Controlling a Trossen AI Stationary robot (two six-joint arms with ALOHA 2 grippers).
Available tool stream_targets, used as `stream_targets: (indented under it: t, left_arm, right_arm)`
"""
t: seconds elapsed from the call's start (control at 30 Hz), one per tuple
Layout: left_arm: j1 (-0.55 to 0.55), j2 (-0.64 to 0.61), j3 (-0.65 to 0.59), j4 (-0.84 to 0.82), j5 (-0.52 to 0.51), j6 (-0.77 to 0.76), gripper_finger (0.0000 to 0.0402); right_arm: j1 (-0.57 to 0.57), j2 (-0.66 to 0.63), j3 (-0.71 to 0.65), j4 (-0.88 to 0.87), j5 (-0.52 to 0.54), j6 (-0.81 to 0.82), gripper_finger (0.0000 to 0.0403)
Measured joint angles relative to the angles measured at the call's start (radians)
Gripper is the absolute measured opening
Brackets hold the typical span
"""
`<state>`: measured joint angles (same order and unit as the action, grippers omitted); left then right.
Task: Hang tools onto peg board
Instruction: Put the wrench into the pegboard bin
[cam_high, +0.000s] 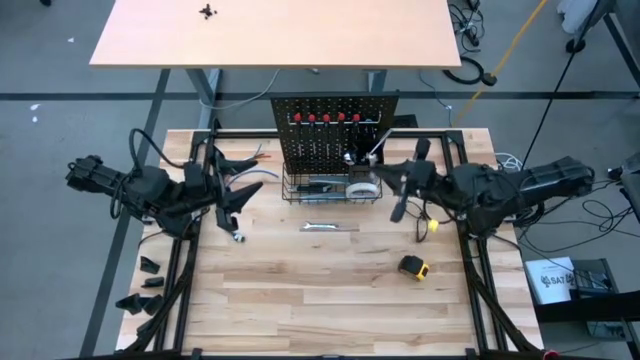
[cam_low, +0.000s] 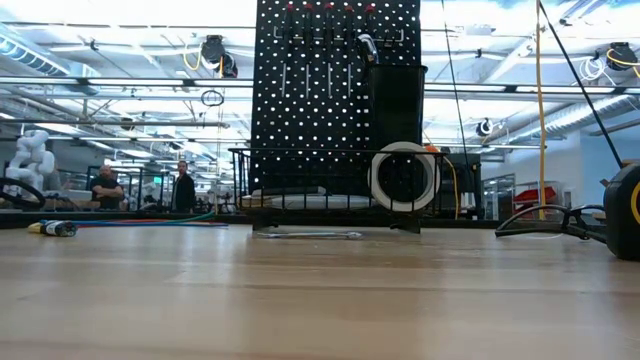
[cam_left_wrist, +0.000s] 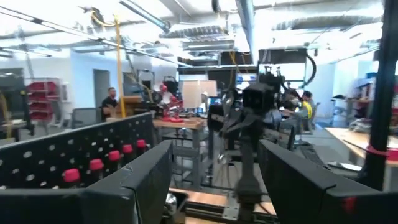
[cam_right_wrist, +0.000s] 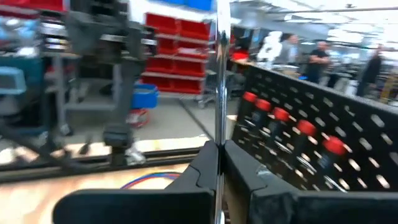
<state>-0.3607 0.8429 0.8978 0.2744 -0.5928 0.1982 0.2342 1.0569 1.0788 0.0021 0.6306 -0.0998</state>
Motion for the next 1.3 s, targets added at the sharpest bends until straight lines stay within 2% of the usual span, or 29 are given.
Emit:
stream_targets:
  t: [0.2,0.3,0.93,1.3]
  left_arm:
    - [0.0,0.0,0.0,-0.003,-0.023,0.002,0.0237]
    - [0.0,0.0,0.0,-0.003,-0.032,0.0,0.0237]
    - [0.0,0.001,0.0,-0.03,-0.053,-0.018,0.0237]
    - [0.0,0.001,0.0,-0.031,-0.053,-0.019,0.0237]
  right_arm:
    - [-0.11,-0.035,-0.251,0.347,0.033,-0.052,0.0003]
    - [-0.156,-0.035,-0.327,0.448,0.043,-0.064,0.0003]
    - [-0.291,-0.035,-0.483,0.514,0.056,0.011,0.0003]
    - [-0.3,-0.034,-0.511,0.518,0.052,0.037,0.0003]
